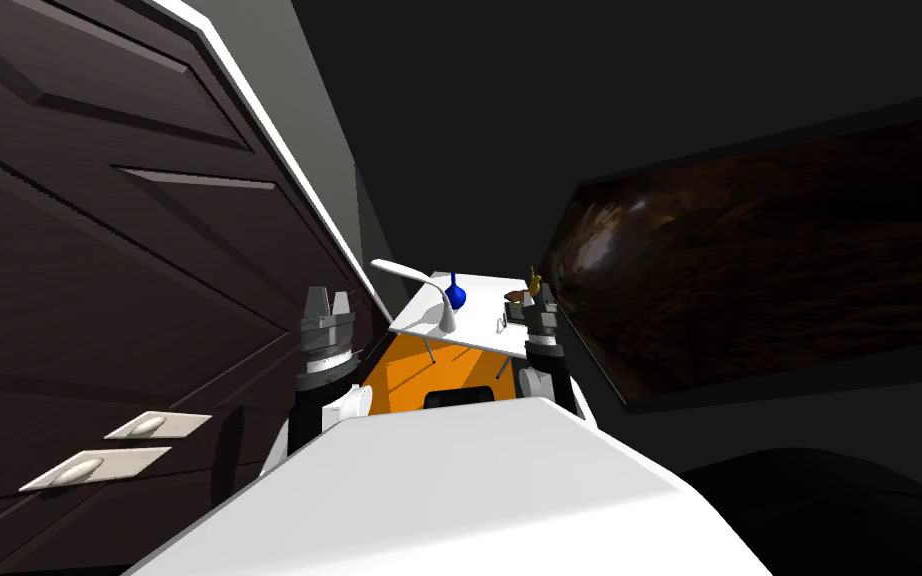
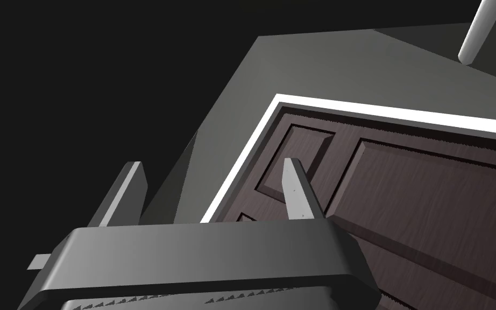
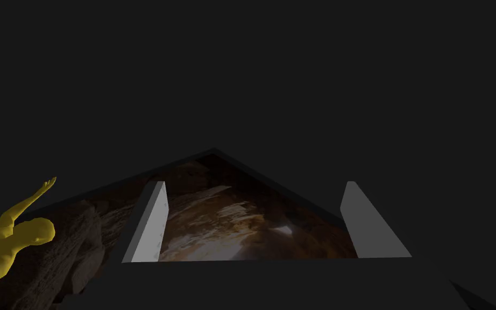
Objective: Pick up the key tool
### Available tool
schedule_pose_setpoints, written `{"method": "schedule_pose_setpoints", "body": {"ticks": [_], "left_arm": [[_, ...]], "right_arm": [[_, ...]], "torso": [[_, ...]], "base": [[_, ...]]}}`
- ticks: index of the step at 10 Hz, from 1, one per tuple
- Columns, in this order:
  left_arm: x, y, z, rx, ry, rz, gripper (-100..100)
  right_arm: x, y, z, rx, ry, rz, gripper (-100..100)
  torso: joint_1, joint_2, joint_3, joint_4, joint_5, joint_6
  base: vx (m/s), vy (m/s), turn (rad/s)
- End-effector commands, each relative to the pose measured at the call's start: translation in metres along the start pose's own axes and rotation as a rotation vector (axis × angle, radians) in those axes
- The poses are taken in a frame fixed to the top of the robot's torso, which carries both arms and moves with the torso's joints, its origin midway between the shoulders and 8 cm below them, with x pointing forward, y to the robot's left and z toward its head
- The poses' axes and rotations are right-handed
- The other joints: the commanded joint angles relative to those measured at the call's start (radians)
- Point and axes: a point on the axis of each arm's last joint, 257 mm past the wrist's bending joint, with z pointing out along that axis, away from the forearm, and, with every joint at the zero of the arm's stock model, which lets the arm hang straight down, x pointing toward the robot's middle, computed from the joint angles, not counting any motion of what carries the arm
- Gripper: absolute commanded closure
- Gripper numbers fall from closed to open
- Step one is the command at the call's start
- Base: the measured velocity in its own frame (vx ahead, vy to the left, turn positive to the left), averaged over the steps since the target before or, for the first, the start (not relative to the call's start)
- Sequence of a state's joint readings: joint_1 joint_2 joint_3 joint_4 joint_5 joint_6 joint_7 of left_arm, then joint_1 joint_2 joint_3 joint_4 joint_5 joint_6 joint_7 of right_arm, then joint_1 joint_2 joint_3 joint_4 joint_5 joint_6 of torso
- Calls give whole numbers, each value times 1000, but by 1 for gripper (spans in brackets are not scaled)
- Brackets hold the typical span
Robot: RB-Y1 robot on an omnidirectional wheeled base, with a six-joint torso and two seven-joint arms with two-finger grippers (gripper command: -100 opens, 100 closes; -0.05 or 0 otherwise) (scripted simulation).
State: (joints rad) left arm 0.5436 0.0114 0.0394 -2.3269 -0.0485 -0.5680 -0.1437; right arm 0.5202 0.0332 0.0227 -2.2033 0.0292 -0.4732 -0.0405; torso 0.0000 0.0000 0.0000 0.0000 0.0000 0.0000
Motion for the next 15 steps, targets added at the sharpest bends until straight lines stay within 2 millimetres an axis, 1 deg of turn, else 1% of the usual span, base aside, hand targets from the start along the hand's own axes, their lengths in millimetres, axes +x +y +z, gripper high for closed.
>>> {"method": "schedule_pose_setpoints", "body": {"ticks": [1,3,5,8,11,15], "left_arm": [[0,0,0,0,0,0,0],[0,0,0,0,0,0,0],[0,0,0,0,0,0,0],[0,0,0,0,0,0,0],[0,0,0,0,0,0,0],[0,0,0,0,0,0,0]], "right_arm": [[2,-5,-1,17,33,-22,-100],[2,-17,-4,52,80,-61,-100],[-1,-34,-9,102,121,-107,-100],[-13,-64,-17,195,171,-190,-100],[-34,-98,-29,303,205,-280,-100],[-70,-144,-50,464,241,-402,-100]], "torso": [[0,0,0,0,0,0],[-1,0,0,0,0,0],[-1,0,0,0,0,0],[-1,1,0,0,0,0],[-1,1,1,0,0,0],[-1,1,1,0,0,0]], "base": [[-1,0,17],[-3,-3,31],[-6,-7,54],[-14,-10,55],[-18,-12,69],[-20,-4,90]]}}
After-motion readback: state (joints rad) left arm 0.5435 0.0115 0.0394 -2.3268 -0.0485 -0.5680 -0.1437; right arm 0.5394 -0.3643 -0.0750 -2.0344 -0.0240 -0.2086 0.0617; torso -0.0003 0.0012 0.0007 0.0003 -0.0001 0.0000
